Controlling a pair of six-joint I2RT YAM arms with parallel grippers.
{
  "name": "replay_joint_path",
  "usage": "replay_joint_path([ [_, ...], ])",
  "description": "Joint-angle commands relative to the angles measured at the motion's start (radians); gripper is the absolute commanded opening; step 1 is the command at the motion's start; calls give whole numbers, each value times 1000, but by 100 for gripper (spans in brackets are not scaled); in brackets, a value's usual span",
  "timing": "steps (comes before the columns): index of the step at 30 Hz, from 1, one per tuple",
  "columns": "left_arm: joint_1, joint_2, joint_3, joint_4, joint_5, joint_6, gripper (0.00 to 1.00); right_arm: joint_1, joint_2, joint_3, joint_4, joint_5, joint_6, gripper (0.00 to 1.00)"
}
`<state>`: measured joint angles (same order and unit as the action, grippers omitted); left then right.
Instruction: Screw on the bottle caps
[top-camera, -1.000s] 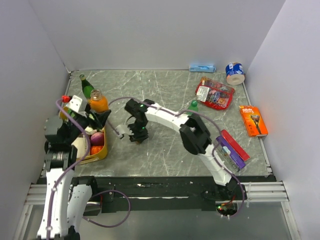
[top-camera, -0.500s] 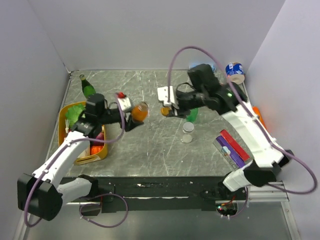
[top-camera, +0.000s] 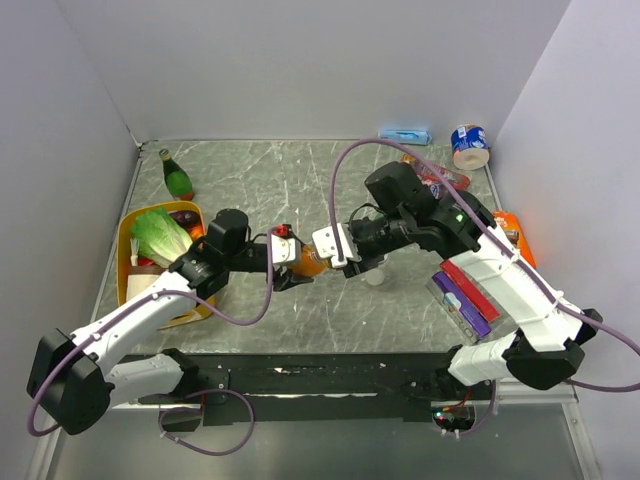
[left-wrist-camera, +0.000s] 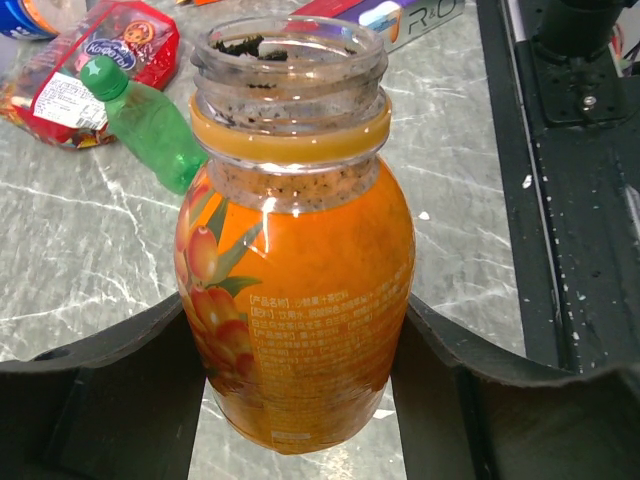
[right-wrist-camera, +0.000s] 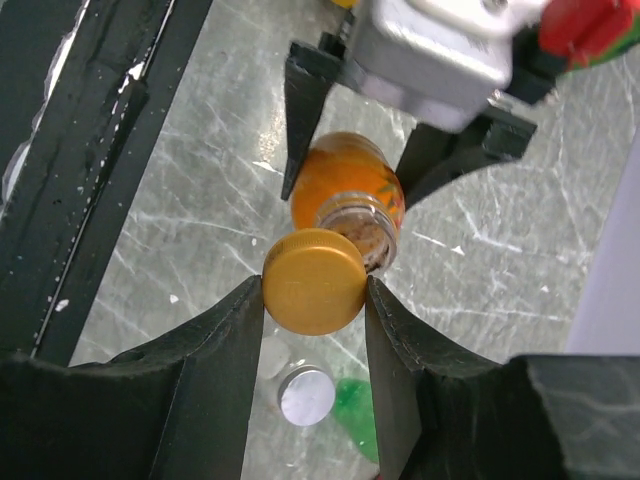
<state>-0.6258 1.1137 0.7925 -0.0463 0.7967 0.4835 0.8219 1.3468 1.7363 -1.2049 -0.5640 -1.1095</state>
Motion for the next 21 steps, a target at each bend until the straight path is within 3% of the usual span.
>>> replay_joint_path([
  [1, -9, 12, 53, 53, 2, 38, 1, 25, -11, -7, 47, 19, -44, 31],
  [8, -9, 20, 79, 49, 4, 47, 1, 37, 8, -49, 148, 90, -7, 30],
  [21, -11, -14, 60, 59, -1, 61, 1, 10, 28, -81, 174, 127, -10, 30],
])
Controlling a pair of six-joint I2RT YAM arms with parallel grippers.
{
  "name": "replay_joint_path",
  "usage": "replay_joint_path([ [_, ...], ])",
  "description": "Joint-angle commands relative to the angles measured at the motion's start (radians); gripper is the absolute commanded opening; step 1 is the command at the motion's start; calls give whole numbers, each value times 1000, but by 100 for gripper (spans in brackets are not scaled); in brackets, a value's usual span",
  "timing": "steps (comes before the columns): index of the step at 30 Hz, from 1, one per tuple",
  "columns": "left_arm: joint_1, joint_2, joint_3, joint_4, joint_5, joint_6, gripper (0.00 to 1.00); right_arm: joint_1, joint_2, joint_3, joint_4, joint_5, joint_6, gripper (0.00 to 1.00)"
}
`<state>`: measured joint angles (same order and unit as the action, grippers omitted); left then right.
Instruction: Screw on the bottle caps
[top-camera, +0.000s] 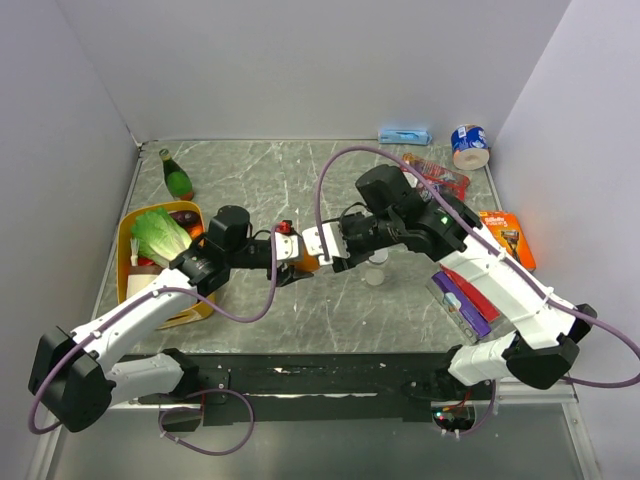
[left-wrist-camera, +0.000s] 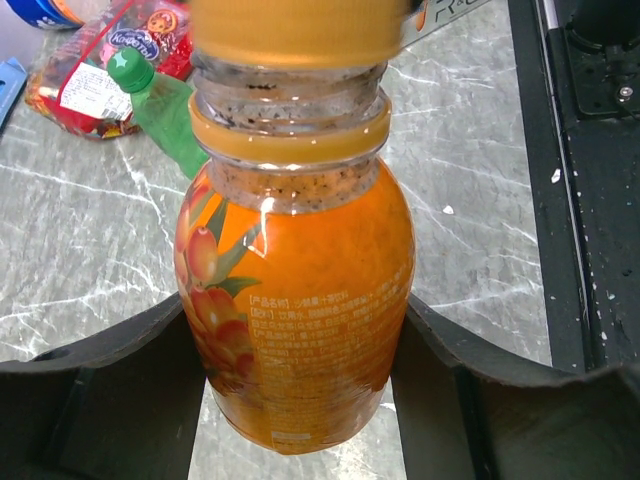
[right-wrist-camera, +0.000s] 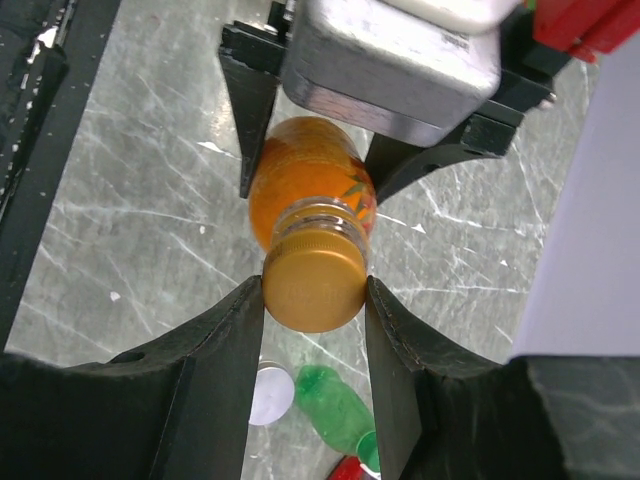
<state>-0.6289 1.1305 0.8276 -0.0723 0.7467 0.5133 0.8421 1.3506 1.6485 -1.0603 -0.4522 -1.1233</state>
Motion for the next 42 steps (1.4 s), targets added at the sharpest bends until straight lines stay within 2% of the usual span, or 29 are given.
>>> replay_joint_path([
  [1, -8, -32, 27, 88, 48, 33, 1, -12, 25, 7, 28, 20, 2, 30],
  [10, -8, -52, 8, 112, 34, 37, 1, -20, 35, 11, -9, 9, -46, 31],
  [13, -8, -55, 1, 155, 17, 11, 1, -18, 62, 36, -30, 3, -1, 31],
  [22, -6, -52, 18, 219, -67, -55, 1, -26, 191, 129, -21, 86, 313, 28],
  [27, -18, -43, 15, 264, -202, -79, 1, -55, 338, 316, -133, 66, 594, 26],
  [29, -22, -35, 12, 299, -249, -105, 1, -63, 348, 295, -115, 69, 715, 26],
  [34, -26, -17, 13, 344, -391, -176, 1, -63, 355, 254, -89, 4, 839, 24],
  [36, -28, -11, 15, 338, -409, -177, 1, -64, 367, 266, -84, 3, 872, 18],
  [39, -28, -12, 4, 319, -428, -167, 1, -70, 386, 307, -76, 9, 915, 16],
  [41, -29, -18, -7, 302, -434, -160, 1, -77, 400, 344, -70, 44, 954, 22],
  [42, -29, -20, -11, 296, -432, -159, 1, -87, 401, 355, -70, 49, 962, 28],
])
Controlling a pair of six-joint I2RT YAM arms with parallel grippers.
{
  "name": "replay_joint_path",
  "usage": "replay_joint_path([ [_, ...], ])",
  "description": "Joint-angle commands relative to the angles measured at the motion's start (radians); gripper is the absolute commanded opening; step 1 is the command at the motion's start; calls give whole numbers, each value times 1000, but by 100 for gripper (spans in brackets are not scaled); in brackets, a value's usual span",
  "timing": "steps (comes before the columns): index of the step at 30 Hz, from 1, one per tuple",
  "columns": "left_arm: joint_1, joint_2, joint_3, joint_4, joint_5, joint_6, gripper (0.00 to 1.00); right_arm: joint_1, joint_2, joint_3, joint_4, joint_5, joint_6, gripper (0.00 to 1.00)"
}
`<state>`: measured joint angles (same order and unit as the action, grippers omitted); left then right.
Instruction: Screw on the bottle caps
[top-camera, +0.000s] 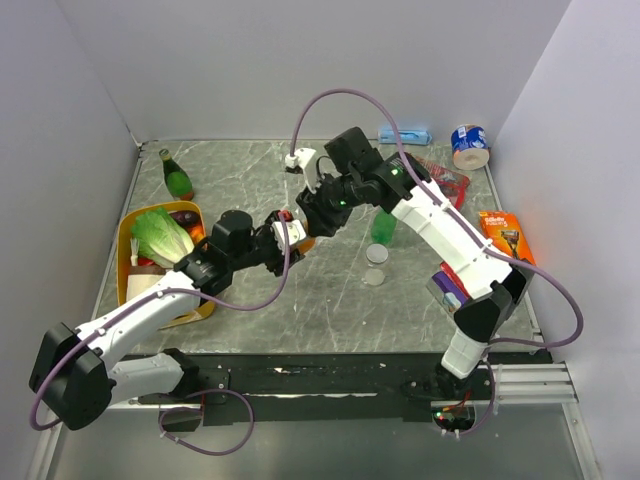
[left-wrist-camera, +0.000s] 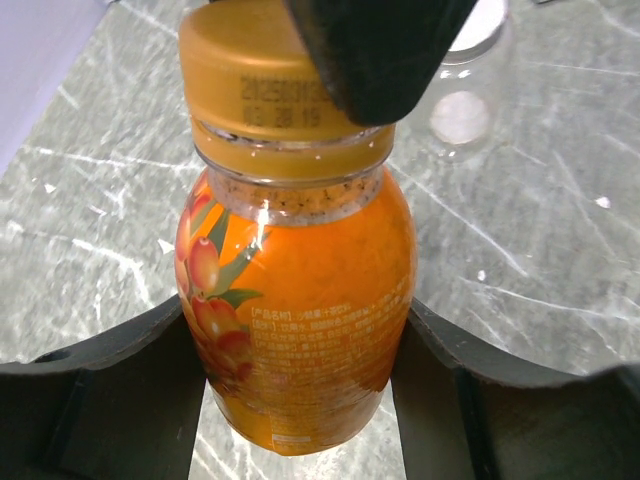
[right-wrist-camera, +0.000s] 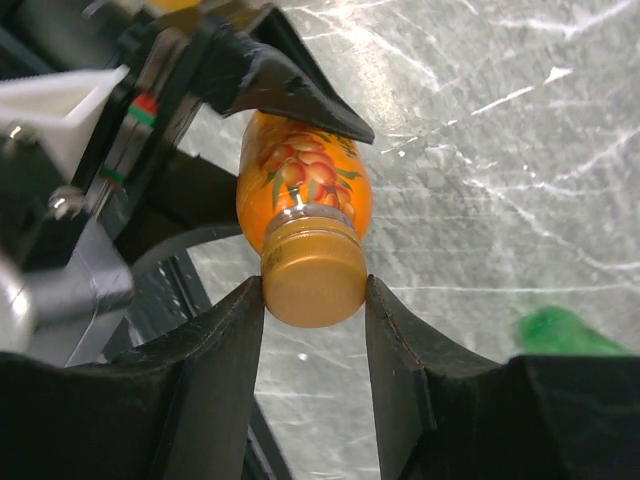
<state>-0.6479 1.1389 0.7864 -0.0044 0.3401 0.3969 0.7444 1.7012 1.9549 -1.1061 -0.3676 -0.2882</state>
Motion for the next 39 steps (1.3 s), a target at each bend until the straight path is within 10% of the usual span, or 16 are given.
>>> replay_joint_path([
  [1, -9, -33, 25, 216, -26, -41, 1, 4, 54, 61, -27, -43, 138, 32],
  [9, -1, -56, -45, 156, 28, -33, 1, -92, -17, 82, -70, -232, 84, 99],
  [15, 66, -70, -82, 54, 177, -12, 1, -146, -181, -30, -57, -303, -118, 100],
  [24, 85, -7, 131, -383, 477, 322, 1, -11, -520, -482, 299, -193, -851, 89],
  [39, 65, 1, 206, -437, 447, 451, 1, 105, -387, -389, 144, -246, -988, 77],
])
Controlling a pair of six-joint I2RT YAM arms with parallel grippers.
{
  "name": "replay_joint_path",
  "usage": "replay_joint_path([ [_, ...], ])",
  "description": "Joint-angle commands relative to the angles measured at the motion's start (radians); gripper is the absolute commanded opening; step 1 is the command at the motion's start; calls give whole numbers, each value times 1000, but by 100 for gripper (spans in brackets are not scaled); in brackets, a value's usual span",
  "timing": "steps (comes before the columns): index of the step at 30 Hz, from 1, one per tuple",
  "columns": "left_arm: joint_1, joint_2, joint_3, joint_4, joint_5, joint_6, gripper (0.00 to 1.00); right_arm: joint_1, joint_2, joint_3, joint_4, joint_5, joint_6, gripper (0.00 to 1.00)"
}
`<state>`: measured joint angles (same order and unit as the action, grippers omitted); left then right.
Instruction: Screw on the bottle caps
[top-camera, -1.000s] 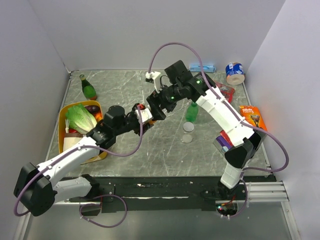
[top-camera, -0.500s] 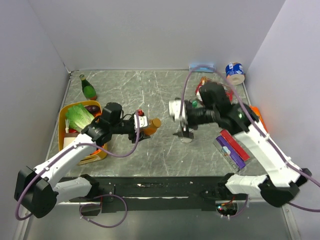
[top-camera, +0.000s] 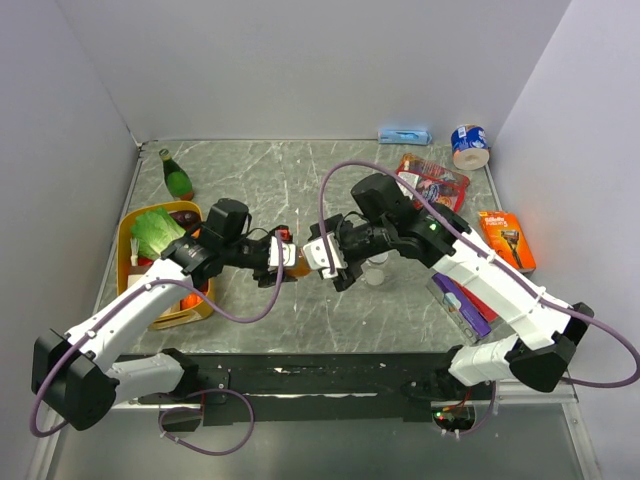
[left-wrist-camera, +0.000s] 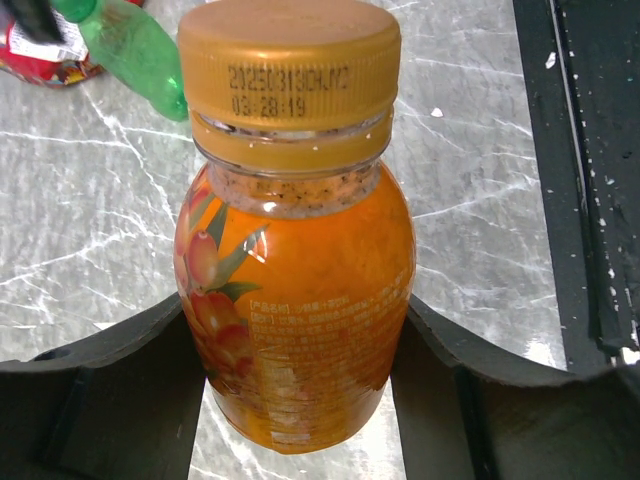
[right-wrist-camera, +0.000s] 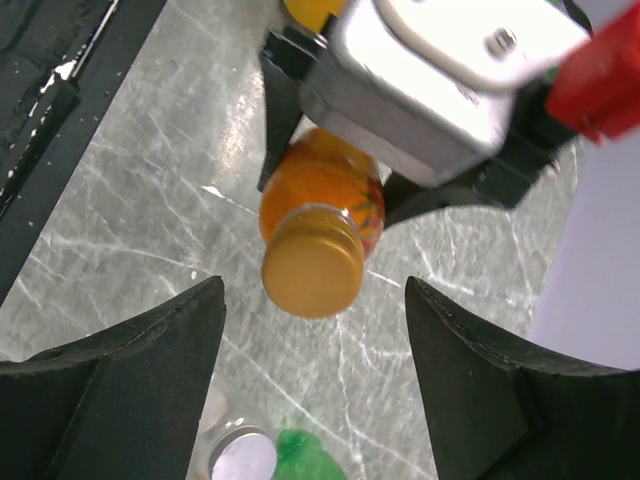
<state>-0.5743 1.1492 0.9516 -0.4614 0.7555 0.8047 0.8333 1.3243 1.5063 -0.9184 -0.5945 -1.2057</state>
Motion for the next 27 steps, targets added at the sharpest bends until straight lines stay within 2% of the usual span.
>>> replay_joint_path([
  [1, -10, -9, 41, 27, 30, 42, 1, 18, -8, 57, -53, -21, -77, 76],
  [6, -13, -8, 41, 36, 28, 37, 1, 23, 3, 63, -48, -14, -77, 68],
  [17, -18, -16, 39, 49, 27, 24, 1, 26, 27, 43, 3, 18, -43, 61],
  [23, -16, -23, 23, 95, 22, -21, 1, 27, 52, 45, 19, 39, 6, 49],
  [24, -16, -23, 19, 105, 19, -31, 1, 27, 56, 46, 24, 44, 18, 44],
  [27, -18, -28, -2, 167, -20, -82, 1, 27, 93, 81, 41, 61, 136, 35],
])
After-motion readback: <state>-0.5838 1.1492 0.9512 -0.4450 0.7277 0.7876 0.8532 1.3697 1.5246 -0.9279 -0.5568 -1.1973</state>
